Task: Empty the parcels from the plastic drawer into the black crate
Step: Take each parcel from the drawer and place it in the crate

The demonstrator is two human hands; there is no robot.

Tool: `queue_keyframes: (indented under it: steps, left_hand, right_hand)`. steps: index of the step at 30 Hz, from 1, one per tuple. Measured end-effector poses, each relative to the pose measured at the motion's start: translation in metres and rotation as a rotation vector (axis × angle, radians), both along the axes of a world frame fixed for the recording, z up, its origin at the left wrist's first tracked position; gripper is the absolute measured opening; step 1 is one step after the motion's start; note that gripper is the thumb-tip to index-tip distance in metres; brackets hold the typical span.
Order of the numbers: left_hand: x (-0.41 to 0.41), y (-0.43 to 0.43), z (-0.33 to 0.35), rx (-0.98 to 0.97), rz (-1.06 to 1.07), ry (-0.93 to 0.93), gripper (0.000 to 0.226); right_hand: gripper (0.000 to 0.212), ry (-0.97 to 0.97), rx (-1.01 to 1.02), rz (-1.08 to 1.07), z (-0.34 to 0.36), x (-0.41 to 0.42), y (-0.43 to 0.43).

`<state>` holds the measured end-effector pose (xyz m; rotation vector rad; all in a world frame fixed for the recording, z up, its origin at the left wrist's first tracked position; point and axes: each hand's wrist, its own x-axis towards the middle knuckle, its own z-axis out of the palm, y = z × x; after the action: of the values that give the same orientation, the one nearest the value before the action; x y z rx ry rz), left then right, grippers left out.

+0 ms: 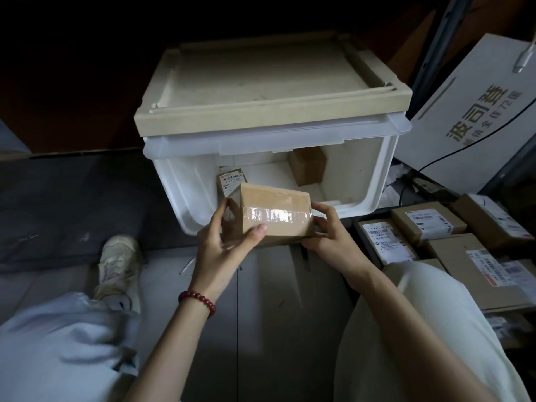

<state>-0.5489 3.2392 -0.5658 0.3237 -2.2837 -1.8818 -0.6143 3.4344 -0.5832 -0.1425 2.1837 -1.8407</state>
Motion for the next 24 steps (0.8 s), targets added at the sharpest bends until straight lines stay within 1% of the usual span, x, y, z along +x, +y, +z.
queue_keyframes:
  steps: [2, 3, 7, 10, 15, 20, 24]
  left_hand:
    - [0.002, 0.001, -0.002, -0.026, 0.026, 0.004, 0.093]
    - [0.003, 0.001, -0.002, -0.050, 0.041, 0.003, 0.094]
    - [0.004, -0.002, -0.006, -0.097, 0.079, 0.022, 0.083]
    - [0.004, -0.005, -0.006, -0.118, 0.060, 0.048, 0.083]
    - [0.003, -0.008, -0.009, -0.190, -0.004, 0.018, 0.094]
    - [0.003, -0.013, -0.016, -0.258, -0.045, -0.042, 0.102]
    - [0.006, -0.015, -0.019, -0.232, -0.021, -0.007, 0.086]
  right_hand:
    - [0.068, -0.006, 0.011, -0.001, -0.002, -0.001, -0.001]
    - [0.067, -0.011, 0.011, 0.000, -0.002, -0.001, -0.001]
    - [0.068, -0.032, 0.032, 0.035, -0.003, -0.002, -0.002]
    - [0.066, -0.069, 0.003, 0.006, -0.006, -0.001, -0.003]
    - [0.051, -0.121, -0.065, -0.104, -0.008, -0.003, -0.002]
    - [0.038, -0.072, -0.048, -0.219, -0.008, -0.003, 0.000]
    - [0.030, -0.030, -0.049, -0.272, -0.004, -0.005, 0.003]
